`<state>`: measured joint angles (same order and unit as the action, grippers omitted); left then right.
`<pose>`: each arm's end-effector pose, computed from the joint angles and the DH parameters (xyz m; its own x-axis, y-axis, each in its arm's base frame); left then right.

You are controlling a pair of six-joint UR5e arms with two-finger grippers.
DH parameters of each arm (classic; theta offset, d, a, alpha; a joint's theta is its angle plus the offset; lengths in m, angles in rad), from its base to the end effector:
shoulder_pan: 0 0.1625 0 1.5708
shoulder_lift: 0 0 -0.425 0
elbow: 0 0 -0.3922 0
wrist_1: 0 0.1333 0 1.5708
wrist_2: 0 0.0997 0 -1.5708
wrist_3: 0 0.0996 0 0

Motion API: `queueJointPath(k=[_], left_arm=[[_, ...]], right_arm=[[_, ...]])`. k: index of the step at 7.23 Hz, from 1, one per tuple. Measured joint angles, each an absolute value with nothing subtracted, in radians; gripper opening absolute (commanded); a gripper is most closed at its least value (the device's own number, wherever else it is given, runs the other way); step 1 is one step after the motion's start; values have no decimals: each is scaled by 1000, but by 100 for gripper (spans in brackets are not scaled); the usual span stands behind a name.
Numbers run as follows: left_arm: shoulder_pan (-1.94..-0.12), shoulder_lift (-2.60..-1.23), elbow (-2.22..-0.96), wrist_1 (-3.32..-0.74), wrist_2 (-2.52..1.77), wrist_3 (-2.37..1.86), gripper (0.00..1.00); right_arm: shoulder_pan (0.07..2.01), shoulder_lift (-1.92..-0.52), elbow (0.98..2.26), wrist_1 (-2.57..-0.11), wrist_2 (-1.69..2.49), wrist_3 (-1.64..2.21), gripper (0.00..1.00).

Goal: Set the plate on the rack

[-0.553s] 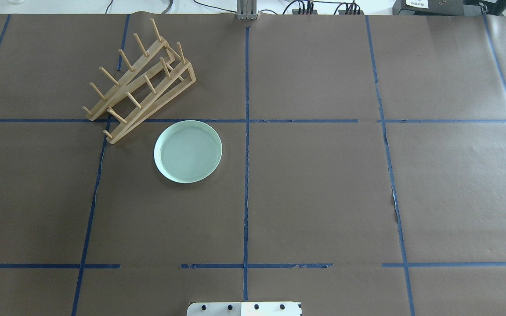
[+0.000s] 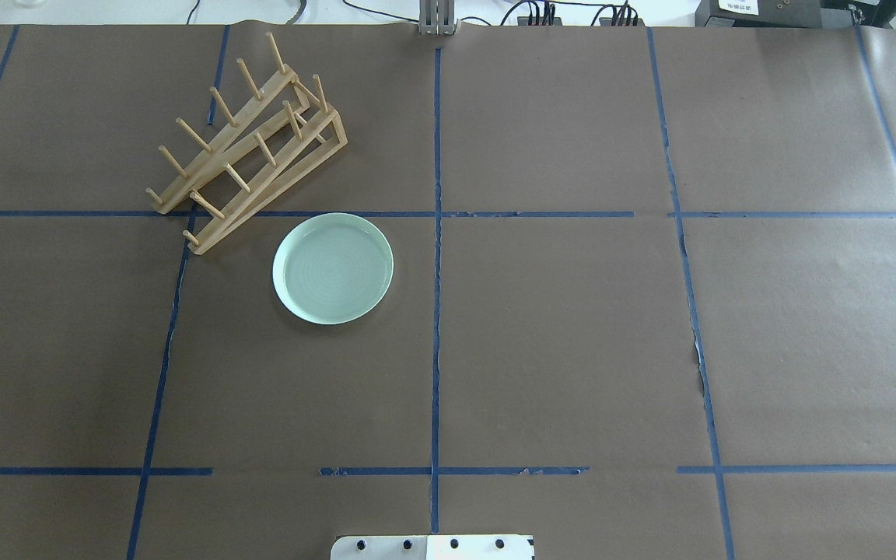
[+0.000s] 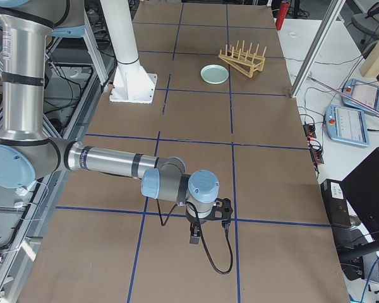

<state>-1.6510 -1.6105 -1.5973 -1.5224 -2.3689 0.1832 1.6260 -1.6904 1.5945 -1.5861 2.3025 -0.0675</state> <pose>-0.1026 -0.5025 0.6290 0.6998 0.1391 -0.7007 -0.0482 0.9878 0.1479 0.0904 -0.4262 0.7067 0.7408 0.0479 0.6700 -0.0049 0.9978 -0.0659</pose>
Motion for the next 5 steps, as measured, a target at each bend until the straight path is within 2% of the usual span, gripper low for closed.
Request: queueJointPath(k=[3,5], left_arm=[[-1646,-1548,-1608,-1621,-2373,122,100],[-1569,-1543,-1680,-1690,-2413,-145,100]], right_arm=[[1626,-1690,1595,-1586,2303,-68,100],[1626,-1690,1595,-1586,2302,-67,100]])
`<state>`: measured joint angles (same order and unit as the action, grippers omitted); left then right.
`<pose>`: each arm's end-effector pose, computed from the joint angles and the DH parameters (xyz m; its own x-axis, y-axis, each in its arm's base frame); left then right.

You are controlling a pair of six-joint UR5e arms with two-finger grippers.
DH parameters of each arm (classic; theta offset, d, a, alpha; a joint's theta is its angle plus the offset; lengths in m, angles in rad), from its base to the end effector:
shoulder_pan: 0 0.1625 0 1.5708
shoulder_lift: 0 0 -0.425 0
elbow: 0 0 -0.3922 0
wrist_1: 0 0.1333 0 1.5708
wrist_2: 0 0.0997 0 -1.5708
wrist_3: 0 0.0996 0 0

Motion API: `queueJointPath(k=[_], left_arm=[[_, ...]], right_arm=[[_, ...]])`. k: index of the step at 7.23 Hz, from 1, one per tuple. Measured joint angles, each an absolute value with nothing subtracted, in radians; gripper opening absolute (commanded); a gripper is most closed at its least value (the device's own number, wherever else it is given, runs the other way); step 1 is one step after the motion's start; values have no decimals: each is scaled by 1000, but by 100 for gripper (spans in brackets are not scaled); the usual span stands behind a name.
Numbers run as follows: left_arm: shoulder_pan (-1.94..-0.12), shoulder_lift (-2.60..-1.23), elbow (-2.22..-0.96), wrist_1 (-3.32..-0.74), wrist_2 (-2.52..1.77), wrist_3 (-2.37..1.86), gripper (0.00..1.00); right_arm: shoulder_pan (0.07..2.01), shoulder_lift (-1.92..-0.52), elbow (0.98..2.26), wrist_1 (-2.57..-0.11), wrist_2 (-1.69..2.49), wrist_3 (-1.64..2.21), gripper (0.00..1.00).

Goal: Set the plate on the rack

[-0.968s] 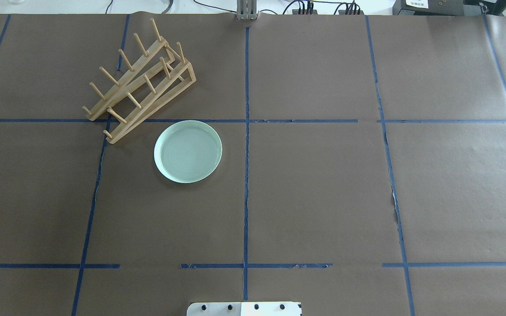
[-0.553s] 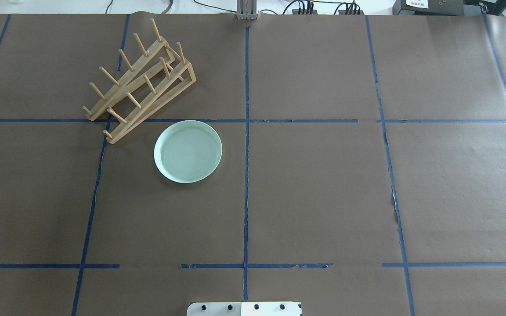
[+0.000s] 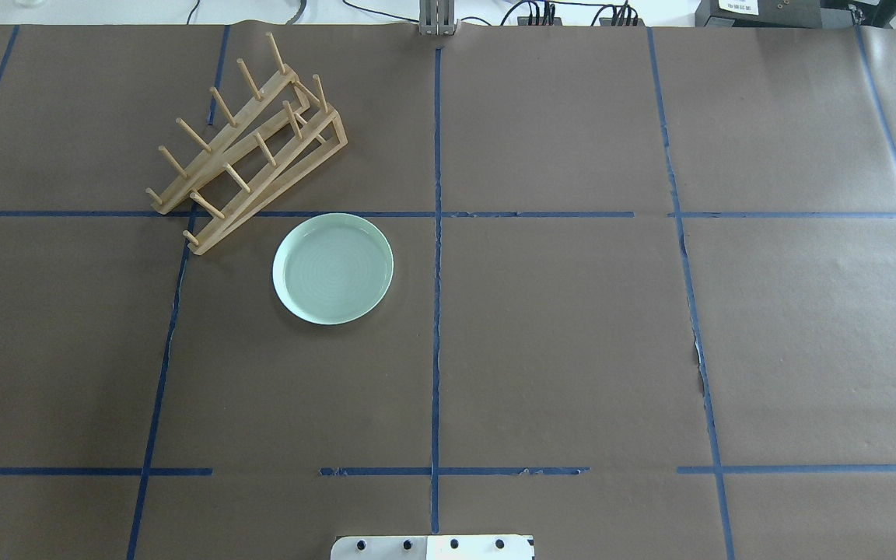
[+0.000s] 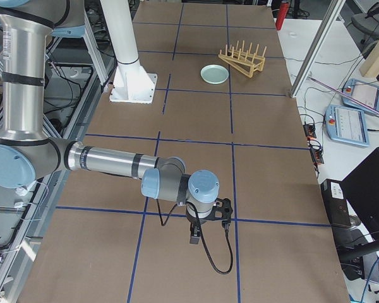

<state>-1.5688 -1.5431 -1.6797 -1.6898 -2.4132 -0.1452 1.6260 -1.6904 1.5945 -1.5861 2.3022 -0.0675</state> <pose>-0.0580 -0.4901 0.6007 0.6587 0.0064 -0.7524 0.0943 0.9914 0.0910 0.0904 -0.4262 0.7068 0.7410 0.0479 0.6698 -0.0049 0.9978 -0.0660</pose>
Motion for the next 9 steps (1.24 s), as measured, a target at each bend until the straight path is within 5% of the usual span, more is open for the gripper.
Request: queueJointPath(k=[4,9], left_arm=[[-1206,-1738,-1850,-1725,-2383,-844,100],[-758,-2140,-1786,-1515,-2103,-1242,93]], right_arm=[[1626,-1690,1595,-1586,2302,-67,100],[1626,-1690,1595,-1586,2303,-67,100]])
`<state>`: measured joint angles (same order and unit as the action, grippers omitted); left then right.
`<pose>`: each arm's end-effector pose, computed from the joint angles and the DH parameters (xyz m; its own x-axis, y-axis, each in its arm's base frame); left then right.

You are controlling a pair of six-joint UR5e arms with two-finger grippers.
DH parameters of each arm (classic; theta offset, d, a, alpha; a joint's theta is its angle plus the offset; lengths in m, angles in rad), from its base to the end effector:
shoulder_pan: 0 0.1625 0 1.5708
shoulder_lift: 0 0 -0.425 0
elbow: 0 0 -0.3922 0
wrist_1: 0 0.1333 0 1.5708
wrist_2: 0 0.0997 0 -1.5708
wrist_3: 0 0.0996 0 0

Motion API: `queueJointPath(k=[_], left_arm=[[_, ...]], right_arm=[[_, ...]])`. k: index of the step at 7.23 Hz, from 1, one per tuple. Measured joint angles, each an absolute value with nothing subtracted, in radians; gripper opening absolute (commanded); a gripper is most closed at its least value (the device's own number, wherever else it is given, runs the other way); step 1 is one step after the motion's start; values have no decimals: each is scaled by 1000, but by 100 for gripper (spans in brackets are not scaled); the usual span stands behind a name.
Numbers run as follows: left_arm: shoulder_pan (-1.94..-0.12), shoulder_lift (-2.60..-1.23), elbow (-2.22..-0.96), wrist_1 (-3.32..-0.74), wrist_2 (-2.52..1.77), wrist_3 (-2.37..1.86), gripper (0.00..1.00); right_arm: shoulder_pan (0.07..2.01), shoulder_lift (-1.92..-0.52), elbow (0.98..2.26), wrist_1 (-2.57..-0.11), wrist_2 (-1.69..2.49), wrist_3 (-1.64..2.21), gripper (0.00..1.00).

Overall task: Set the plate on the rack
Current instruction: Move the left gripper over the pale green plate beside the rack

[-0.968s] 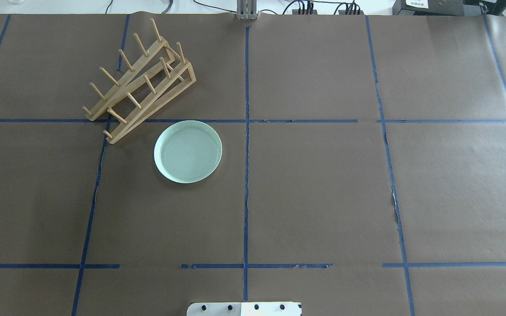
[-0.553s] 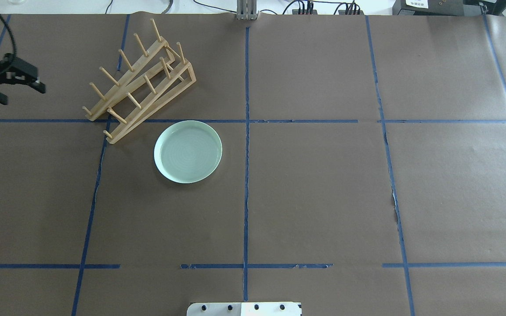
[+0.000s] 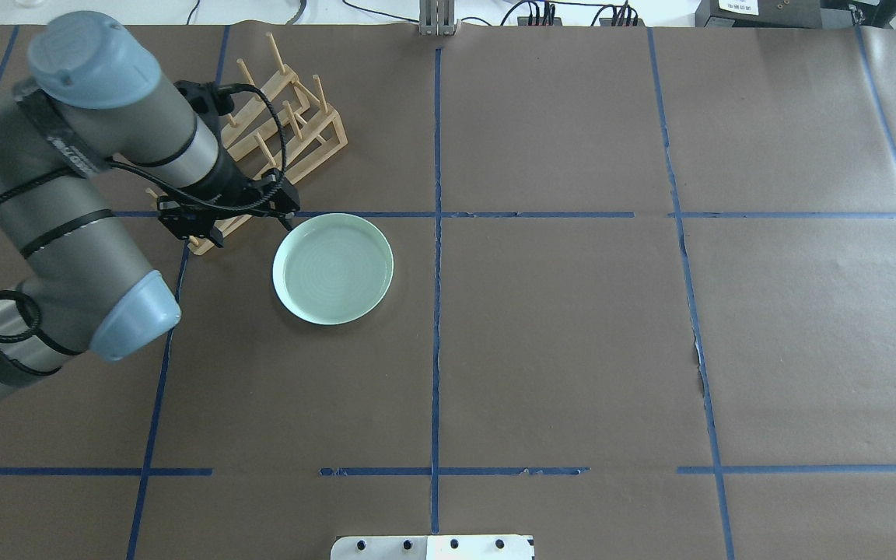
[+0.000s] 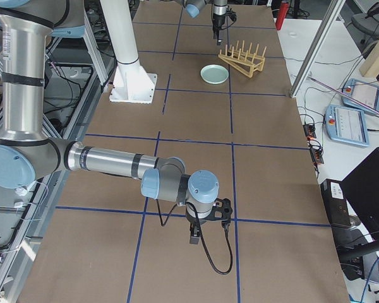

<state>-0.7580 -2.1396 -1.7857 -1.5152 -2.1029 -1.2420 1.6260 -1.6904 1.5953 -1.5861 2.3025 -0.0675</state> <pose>0.4066 -0.4989 0.2414 0.6252 -0.2086 -0.7521 0.1536 0.9777 -0.1435 0.0904 -0.4263 0.7063 0.7409 0.0474 0.6700 -0.0049 0.9979 -0.0651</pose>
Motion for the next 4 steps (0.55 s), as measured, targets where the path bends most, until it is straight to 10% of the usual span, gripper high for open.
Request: queueJointPath(k=[4], left_arm=[[-639,-2358,-1524,-1503,-1884,-1166,93]], right_arm=[[1626,-1690,1595,-1586,2302,-68,100]])
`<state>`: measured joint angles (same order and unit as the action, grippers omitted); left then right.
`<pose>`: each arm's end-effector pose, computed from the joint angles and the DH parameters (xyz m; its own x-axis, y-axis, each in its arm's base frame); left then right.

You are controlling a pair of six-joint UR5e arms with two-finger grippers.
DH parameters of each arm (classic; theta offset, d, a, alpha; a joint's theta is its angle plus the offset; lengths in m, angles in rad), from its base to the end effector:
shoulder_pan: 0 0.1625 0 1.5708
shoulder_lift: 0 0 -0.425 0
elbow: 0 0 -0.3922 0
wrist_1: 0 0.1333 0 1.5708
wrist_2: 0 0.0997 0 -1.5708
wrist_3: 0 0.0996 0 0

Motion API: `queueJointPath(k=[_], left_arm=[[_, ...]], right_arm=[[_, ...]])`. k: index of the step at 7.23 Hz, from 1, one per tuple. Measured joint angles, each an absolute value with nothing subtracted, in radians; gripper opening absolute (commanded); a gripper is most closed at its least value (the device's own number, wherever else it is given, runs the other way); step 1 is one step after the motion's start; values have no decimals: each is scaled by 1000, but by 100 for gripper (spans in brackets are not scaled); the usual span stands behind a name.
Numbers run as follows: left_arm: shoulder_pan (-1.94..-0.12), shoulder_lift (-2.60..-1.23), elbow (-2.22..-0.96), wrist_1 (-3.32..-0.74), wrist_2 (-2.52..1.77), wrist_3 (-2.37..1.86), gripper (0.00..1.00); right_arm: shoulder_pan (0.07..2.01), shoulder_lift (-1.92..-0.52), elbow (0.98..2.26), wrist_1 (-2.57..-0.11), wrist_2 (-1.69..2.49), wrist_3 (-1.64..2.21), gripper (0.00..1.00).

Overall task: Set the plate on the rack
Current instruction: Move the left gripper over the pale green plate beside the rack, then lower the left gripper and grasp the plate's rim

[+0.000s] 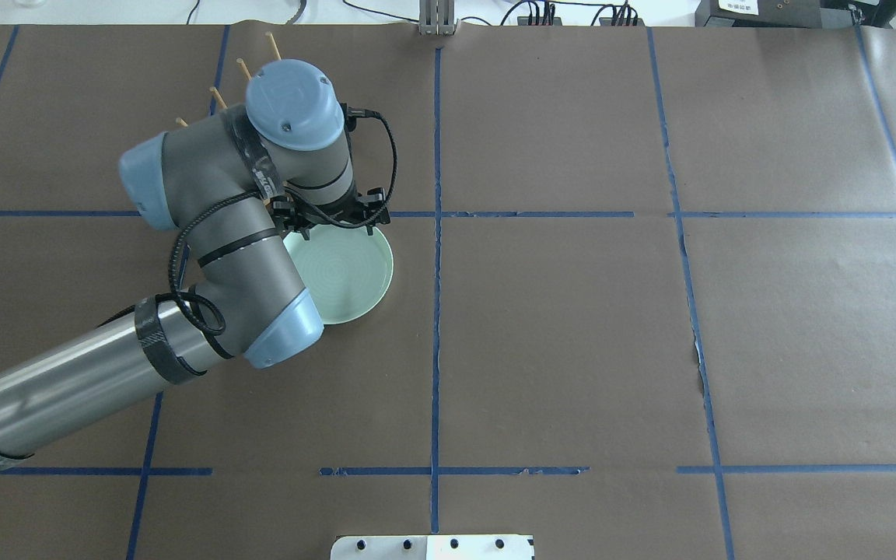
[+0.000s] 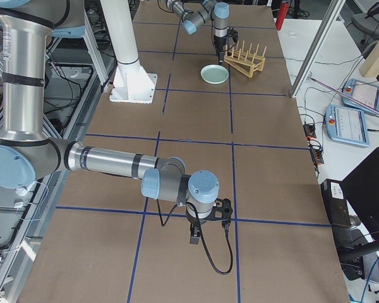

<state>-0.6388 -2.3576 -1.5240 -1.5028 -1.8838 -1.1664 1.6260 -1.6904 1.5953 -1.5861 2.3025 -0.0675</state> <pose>0.5229 -0.5162 0.2102 0.7402 -0.0835 -0.6672 0.1328 0.9909 0.0234 0.0904 -0.4263 0.7063 0.7409 0.0474 0.6700 -0.0049 0.9979 -0.0651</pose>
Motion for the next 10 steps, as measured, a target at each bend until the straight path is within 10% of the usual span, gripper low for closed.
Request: queueJointPath(k=[10], left_arm=[[-559,-2460,-1305,-1608,-1801,-1074,72]], right_arm=[[1626,-1690,1595,-1586,2303,-68,100]])
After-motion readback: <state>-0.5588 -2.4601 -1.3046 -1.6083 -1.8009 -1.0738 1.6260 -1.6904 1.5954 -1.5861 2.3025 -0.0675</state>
